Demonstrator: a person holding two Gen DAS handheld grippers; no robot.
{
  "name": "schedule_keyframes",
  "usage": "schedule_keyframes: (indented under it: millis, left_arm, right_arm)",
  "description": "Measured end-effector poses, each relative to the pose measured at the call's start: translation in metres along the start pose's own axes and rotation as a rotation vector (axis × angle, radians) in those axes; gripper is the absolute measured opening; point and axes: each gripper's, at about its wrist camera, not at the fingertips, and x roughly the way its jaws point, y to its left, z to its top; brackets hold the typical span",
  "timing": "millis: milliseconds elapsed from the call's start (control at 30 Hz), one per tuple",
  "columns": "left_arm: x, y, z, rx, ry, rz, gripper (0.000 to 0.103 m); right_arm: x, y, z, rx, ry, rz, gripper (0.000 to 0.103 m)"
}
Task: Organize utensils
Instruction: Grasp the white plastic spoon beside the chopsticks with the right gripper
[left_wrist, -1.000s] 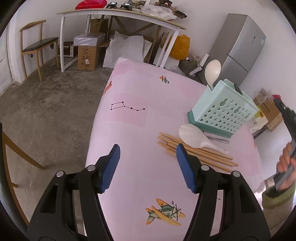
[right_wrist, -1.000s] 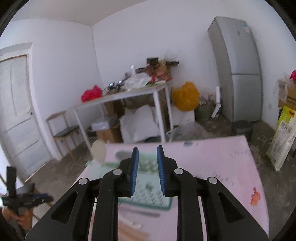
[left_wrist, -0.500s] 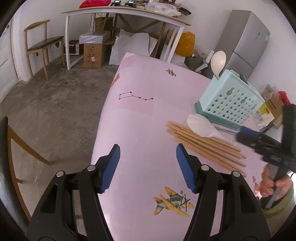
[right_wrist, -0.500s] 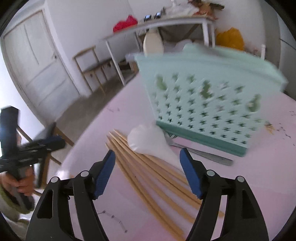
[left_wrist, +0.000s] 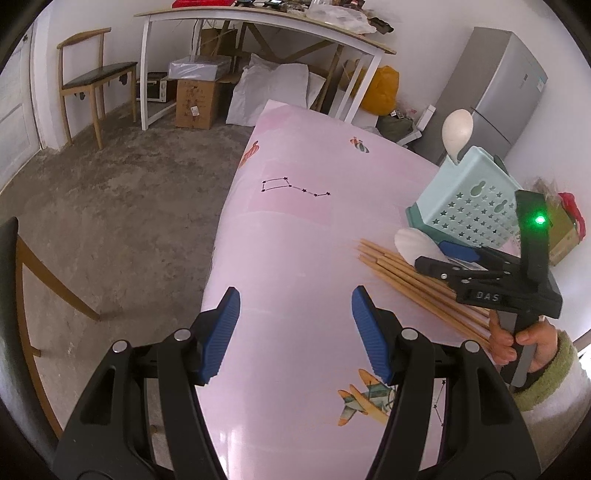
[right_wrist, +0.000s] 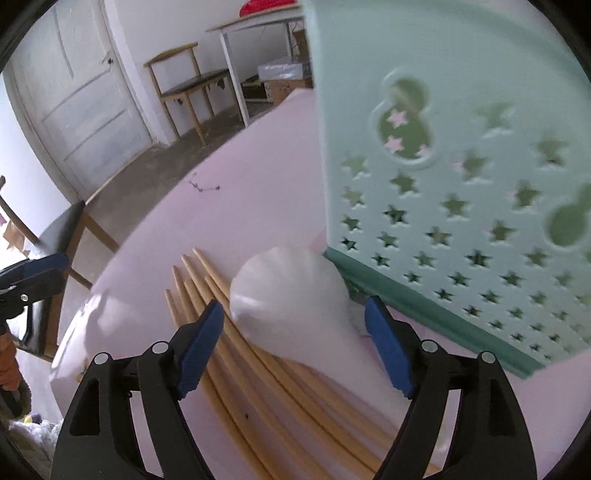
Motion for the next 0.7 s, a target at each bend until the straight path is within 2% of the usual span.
schedule_keyframes:
  millis: [200,267,333,433,467,500,700]
  left_arm:
    - [0.004,0.008,0.0,-0.012,0.009,-0.006,0.06]
    - [0.006,0.011,0.001,-0.018,0.013,-0.007,0.06]
    - [0.007,0.013,0.002,-0.024,0.014,-0.009,0.06]
    - [0.007,0.015,0.001,-0.027,0.015,-0.011,0.06]
    - [0.007,0.016,0.001,-0.028,0.015,-0.011,0.06]
    - [0.008,0.016,0.002,-0.03,0.015,-0.011,0.06]
    - [0.008,0.019,0.0,-0.043,0.013,-0.014,0.06]
  right_arm:
    - [0.015,0.017,0.007,-0.062,0.025,-0.021,0.093]
    - [0.02,0.025,0.009,-0.109,0.032,-0.053,0.094]
    - [0.022,0.028,0.012,-0.104,0.035,-0.045,0.094]
    - [0.019,0.027,0.013,-0.094,0.027,-0.052,0.083]
    - [0.018,0.025,0.014,-0.087,0.025,-0.055,0.074]
    - [0.016,0.024,0.014,-0.083,0.026,-0.057,0.069]
    - [0.003,0.034,0.006,-0.141,0.012,-0.101,0.069]
